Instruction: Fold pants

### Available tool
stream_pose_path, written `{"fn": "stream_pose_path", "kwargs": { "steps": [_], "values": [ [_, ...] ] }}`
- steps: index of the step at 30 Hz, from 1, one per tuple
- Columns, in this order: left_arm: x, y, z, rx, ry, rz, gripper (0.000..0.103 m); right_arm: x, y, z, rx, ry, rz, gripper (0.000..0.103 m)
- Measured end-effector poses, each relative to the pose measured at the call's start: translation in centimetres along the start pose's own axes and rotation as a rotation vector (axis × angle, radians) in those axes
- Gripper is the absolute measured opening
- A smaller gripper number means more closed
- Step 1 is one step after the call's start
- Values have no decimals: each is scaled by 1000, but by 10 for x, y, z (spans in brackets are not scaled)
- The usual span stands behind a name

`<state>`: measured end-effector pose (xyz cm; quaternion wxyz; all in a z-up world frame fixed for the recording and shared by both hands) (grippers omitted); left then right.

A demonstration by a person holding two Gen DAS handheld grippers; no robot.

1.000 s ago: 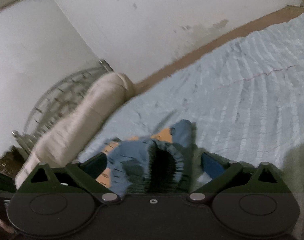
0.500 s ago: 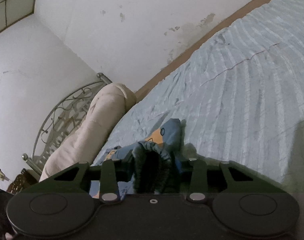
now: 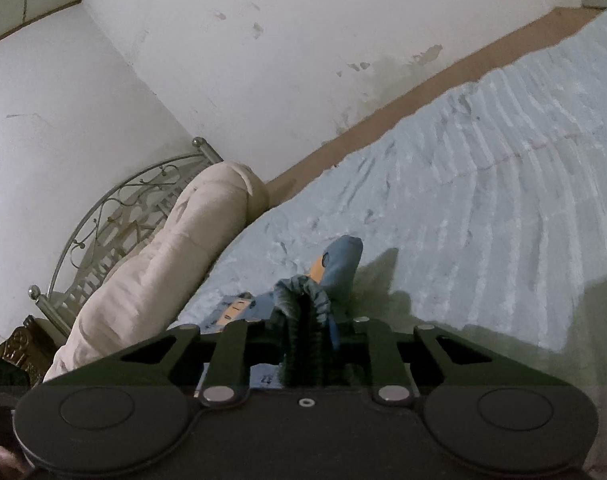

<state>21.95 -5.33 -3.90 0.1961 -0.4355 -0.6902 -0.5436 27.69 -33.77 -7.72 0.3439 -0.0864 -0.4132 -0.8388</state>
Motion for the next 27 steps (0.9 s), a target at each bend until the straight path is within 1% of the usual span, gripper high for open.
{"fn": "stream_pose_path", "kwargs": {
  "steps": [3, 7, 10, 13, 14, 16, 18, 22, 25, 27],
  "values": [
    [7, 10, 0, -35, 10, -27, 14, 3, 5, 7, 2, 3, -14, 18],
    [17, 33, 10, -49, 54, -78, 14, 0, 15, 29, 25, 49, -40, 17],
    [23, 50, 19, -70, 94, -143, 14, -8, 23, 48, 65, 78, -53, 17],
    [19, 64, 28, -86, 139, -200, 14, -24, 30, 61, 75, 71, -81, 17],
    [15, 68, 32, -86, 153, -205, 14, -32, 33, 65, 69, 58, -89, 17],
    [6, 74, 39, -71, 178, -189, 14, -49, 37, 68, 50, 36, -92, 17],
    [-5, 78, 43, -50, 195, -157, 14, -67, 39, 70, 33, 12, -76, 17],
    [-26, 75, 52, -35, 226, -103, 15, -99, 36, 65, -1, -39, -5, 17],
    [-30, 71, 58, -26, 220, -86, 18, -107, 30, 58, -38, -79, 20, 17],
    [-29, 71, 63, -16, 212, -73, 22, -106, 26, 53, -54, -97, 20, 22]
  ]
}}
Point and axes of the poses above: each gripper's, at about its wrist camera, not at the fingertips, and x roughly against the way its jaws point, z to its left, y to its top, the point moved 1 cm from there along -x, roughly the way its jaws point, and after that the axes turned 6 degrees about z, right-handed, at the moved point
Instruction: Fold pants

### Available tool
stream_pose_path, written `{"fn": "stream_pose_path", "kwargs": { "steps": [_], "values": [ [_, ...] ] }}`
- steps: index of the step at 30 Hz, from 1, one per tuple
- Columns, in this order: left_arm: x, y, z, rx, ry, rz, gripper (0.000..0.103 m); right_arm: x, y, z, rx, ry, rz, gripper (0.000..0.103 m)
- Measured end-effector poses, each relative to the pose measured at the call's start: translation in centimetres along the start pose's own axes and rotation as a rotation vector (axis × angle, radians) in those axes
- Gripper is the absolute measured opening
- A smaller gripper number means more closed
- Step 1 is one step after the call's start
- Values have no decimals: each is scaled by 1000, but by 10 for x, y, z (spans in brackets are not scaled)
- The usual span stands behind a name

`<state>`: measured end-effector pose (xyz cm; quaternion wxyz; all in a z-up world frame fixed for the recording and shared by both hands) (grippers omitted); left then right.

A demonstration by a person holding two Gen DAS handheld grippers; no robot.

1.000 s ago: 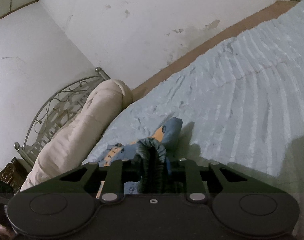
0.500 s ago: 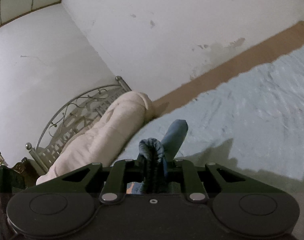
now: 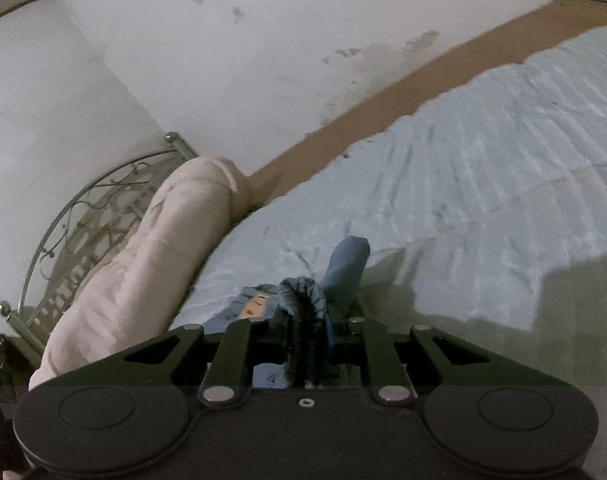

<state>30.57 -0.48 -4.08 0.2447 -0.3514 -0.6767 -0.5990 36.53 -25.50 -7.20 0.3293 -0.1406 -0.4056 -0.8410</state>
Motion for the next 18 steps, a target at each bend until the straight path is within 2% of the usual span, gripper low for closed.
{"fn": "stream_pose_path", "kwargs": {
  "steps": [2, 4, 5, 6, 8, 11, 13, 15, 18],
  "values": [
    [4, -3, 2, 4, -6, 4, 43, 1, -3, -3, 13, -31, 14, 31],
    [7, -4, 3, 4, -13, -7, 59, 4, -5, -2, 35, -68, 12, 37],
    [10, -4, 2, -1, -13, -12, 65, 6, -6, -1, 47, -73, 7, 44],
    [13, -5, 0, -8, -16, -16, 68, 9, -7, 1, 63, -78, 1, 58],
    [20, -7, -3, -17, -24, -29, 80, 16, -12, 7, 97, -98, -13, 75],
    [33, -9, -9, -23, -30, -55, 95, 29, -16, 15, 135, -107, -42, 88],
    [43, -11, -12, -27, -27, -75, 101, 40, -20, 21, 155, -121, -67, 94],
    [55, -14, -17, -34, -27, -95, 102, 52, -24, 27, 175, -128, -92, 101],
    [73, -20, -22, -47, -32, -119, 102, 71, -29, 39, 216, -138, -127, 102]
  ]
}}
Point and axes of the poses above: each gripper's, at about its wrist camera, not at the fingertips, and x roughly against the way its jaws point, z to its left, y to its top, the point moved 1 cm from there along -x, roughly the way its jaws point, and after that the axes turned 6 degrees about z, right-handed, at the moved point
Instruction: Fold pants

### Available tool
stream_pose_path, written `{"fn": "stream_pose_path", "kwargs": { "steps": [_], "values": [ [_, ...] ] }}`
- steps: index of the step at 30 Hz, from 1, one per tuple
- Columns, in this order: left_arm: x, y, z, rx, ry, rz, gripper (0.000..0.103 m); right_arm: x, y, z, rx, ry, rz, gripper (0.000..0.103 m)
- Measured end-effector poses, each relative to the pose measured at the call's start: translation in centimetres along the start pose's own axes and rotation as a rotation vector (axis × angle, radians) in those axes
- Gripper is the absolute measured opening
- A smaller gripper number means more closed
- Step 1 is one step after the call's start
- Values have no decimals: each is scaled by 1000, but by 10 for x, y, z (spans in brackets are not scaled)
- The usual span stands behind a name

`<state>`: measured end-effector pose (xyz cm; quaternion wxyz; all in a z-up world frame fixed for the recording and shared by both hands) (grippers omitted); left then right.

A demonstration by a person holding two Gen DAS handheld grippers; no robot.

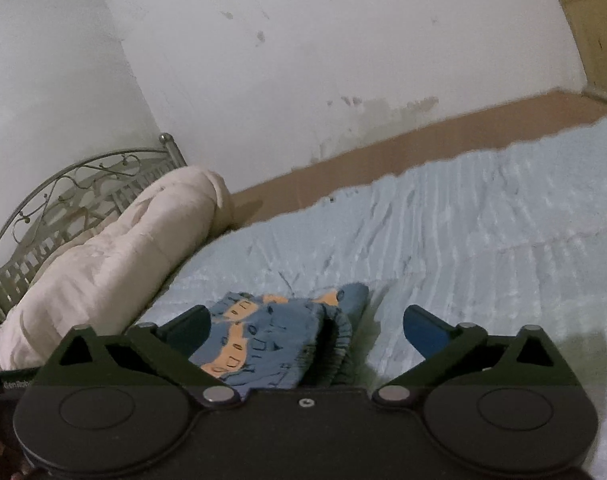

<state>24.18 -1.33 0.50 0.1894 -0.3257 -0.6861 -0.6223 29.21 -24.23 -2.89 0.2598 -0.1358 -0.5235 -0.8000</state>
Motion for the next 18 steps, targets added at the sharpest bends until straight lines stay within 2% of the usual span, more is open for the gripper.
{"fn": "stream_pose_path", "kwargs": {
  "steps": [6, 11, 18],
  "values": [
    [39, -18, -4, -23, 2, -51, 102, 44, -8, 25, 82, -36, -57, 102],
    [75, -45, 0, -23, 27, -102, 102, 80, -27, 53, 162, -64, -84, 102],
    [115, -84, 7, -35, 64, -141, 102, 121, -62, 89, 211, -85, -95, 102]
  ]
}}
Point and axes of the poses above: each gripper's, at about its wrist camera, not at the fingertips, and x roughly against the way its jaws point, z to its left, y to its top, the point moved 1 cm from there along -x, roughly the way its jaws point, and after that the axes turned 6 degrees about z, right-handed, at the moved point
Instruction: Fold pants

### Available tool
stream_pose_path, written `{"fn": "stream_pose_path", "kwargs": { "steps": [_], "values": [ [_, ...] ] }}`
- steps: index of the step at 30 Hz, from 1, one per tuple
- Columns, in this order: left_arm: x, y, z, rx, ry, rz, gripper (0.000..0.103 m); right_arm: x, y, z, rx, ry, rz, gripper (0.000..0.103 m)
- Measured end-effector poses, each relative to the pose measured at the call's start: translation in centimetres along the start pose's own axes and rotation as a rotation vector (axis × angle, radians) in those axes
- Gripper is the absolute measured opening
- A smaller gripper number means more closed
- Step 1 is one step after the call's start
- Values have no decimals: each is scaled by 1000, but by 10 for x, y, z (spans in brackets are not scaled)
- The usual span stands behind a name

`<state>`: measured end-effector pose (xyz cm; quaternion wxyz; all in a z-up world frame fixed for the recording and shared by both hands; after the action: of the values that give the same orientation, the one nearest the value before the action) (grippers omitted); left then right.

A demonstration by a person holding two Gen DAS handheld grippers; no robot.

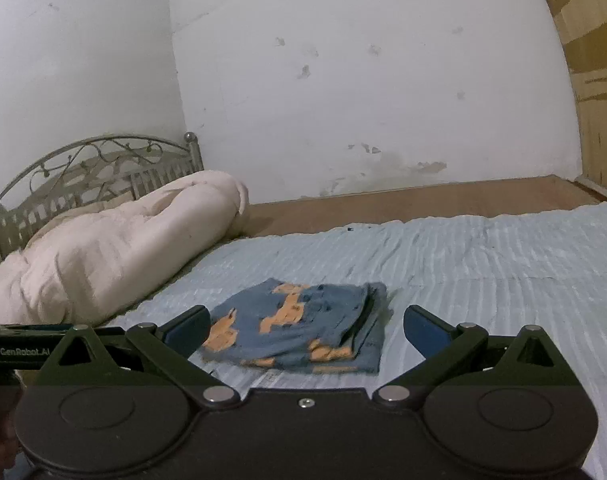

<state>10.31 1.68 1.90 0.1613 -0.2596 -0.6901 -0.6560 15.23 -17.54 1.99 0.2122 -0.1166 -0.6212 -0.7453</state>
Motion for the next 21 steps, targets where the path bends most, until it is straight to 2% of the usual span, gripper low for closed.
{"fn": "stream_pose_path", "kwargs": {
  "steps": [11, 21],
  "values": [
    [42, -30, 18, 38, 19, -25, 102, 42, -32, 31, 9, 2, 27, 102],
    [48, -30, 17, 38, 25, -36, 102, 50, -34, 35, 23, 23, 21, 102]
  ]
}}
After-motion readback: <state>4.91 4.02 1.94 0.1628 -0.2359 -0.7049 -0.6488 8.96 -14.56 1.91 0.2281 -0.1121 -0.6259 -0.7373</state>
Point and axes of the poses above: each gripper's, at about its wrist camera, not at the fingertips, and x roughly against the way its jaws point, z to its left, y to its top, the point moved 1 cm from there along -x, roughly the way its jaws point, and after that the axes turned 6 degrees about z, right-handed, at the moved point
